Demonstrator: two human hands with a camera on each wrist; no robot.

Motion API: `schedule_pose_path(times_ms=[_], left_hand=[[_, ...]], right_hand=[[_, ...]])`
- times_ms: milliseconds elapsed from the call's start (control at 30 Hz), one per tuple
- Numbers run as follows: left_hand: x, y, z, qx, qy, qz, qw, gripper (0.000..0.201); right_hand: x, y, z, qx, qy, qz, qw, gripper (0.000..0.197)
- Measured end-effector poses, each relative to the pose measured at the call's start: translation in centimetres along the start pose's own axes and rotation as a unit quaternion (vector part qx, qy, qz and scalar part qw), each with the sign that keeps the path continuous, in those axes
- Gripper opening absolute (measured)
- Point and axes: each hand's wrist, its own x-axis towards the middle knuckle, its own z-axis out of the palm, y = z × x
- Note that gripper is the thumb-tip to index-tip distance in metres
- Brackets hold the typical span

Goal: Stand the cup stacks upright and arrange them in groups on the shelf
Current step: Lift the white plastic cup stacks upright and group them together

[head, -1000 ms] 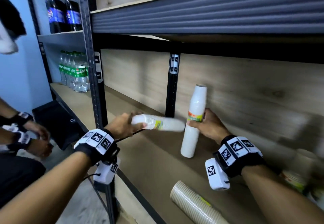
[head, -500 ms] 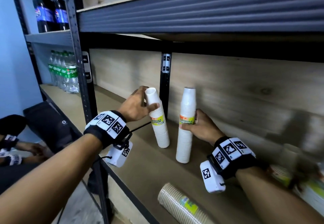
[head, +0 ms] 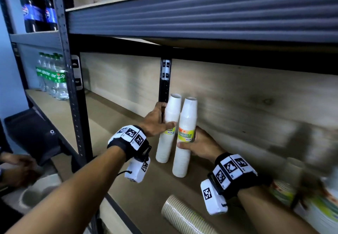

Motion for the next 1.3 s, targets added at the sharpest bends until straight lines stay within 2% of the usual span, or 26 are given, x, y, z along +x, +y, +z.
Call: schedule_pose_path(times_ms=[133, 333, 500, 633, 833, 967, 1133, 1200, 1300], left_hand=[[0.7, -1.3, 1.4, -0.005, -0.017, 0.000, 1.000, 0.073], [1.3, -3.3, 2.4, 0.028, -0.046, -0.025, 0.998, 0.079], [1.1, -5.0, 2.3, 0.038, -0.057, -0.052, 0.996, 0.080], [1.3, -5.9, 1.7, 0.016, -0.037, -0.061, 0.997, 0.074], [1.7, -6.2, 1.6, 0.009, -0.042, -0.058, 0.997, 0.074], [1.7, -6.7, 1.6, 0.007, -0.044, -0.052, 0.998, 0.072], [1.6, -7.2, 1.2, -0.009, -0.059, -0.052, 0.997, 0.076], [1.7, -7.2, 1.3, -0.011, -0.059, -0.048, 0.997, 0.074], [1.8, -7.1, 1.1, -0.005, -0.057, -0.037, 0.998, 0.071]], right_hand=[[0.2, 0.2, -0.5, -0.006, 0.031, 0.006, 0.999, 0.061], [0.9, 0.6, -0.9, -0.048, 0.071, 0.025, 0.996, 0.058], [1.6, 1.6, 0.4, -0.040, 0.030, 0.063, 0.997, 0.072], [2.3, 1.6, 1.5, -0.030, 0.026, 0.054, 0.998, 0.073], [3.6, 0.7, 2.7, -0.035, -0.001, 0.050, 0.998, 0.076], [3.8, -0.5, 2.3, -0.075, -0.025, 0.049, 0.996, 0.055], [3.8, -0.9, 1.9, -0.096, -0.020, 0.053, 0.994, 0.053], [3.8, -1.0, 1.8, -0.096, -0.019, 0.060, 0.993, 0.056], [4.1, -0.8, 1.9, -0.087, -0.013, 0.064, 0.994, 0.072]])
